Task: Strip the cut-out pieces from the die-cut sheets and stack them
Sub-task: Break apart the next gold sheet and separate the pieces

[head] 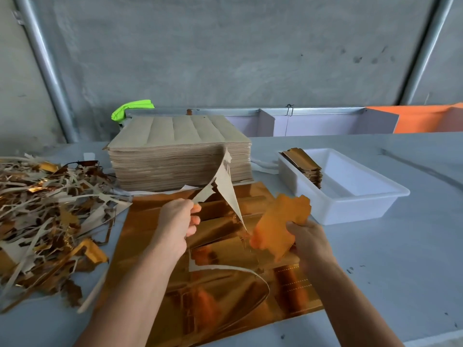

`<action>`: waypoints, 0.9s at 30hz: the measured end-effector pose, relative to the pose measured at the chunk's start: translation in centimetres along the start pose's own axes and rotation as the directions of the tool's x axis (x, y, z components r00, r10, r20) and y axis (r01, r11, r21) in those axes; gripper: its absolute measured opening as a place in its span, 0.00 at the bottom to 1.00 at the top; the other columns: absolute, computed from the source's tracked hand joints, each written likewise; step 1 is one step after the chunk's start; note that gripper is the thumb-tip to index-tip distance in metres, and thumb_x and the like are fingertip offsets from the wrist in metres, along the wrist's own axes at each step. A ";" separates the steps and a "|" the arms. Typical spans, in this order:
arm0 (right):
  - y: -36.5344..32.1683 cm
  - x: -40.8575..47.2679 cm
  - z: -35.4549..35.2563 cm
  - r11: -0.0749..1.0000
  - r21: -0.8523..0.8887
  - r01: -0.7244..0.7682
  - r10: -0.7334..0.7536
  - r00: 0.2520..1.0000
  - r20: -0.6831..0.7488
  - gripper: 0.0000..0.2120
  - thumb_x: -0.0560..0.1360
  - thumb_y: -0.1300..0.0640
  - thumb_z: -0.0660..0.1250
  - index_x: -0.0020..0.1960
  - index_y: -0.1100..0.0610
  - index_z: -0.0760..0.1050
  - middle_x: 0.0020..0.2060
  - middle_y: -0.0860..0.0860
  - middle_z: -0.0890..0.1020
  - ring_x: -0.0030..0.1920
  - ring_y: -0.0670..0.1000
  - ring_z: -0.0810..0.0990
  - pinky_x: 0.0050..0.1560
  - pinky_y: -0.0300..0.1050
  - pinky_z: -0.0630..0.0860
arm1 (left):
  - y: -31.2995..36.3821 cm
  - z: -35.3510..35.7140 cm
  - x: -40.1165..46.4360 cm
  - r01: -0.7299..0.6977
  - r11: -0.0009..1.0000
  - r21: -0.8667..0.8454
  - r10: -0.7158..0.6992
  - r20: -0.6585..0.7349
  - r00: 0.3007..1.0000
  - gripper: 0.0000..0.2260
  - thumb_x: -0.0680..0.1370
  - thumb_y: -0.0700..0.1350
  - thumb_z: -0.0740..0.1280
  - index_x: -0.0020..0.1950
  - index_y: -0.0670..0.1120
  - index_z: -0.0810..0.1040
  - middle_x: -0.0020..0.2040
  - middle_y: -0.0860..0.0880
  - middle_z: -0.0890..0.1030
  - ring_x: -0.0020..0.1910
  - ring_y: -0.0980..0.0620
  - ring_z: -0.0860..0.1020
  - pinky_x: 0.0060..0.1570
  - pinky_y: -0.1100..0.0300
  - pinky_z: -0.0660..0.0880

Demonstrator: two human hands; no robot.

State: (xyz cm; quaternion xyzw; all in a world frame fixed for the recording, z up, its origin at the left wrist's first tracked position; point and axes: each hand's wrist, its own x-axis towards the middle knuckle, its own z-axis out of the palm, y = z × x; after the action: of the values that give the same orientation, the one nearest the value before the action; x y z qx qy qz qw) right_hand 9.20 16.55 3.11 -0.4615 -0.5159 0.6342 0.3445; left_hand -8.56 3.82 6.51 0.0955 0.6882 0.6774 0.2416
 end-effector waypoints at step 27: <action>0.0 1.2 8.0 0.813 -0.271 0.515 -0.447 0.851 0.275 0.12 0.81 0.61 0.53 0.46 0.53 0.73 0.39 0.49 0.79 0.37 0.43 0.75 0.37 0.34 0.71 | -1.0 3.9 0.5 0.143 0.884 -0.444 0.126 0.522 0.844 0.08 0.77 0.43 0.61 0.47 0.43 0.80 0.49 0.41 0.80 0.47 0.45 0.81 0.48 0.47 0.78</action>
State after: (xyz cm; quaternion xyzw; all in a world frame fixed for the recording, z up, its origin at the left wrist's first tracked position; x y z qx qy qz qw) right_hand 1.24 14.93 3.16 -0.3014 -0.7479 0.4712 0.3575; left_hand -7.04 7.42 5.53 0.2168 0.4096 0.7673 0.4432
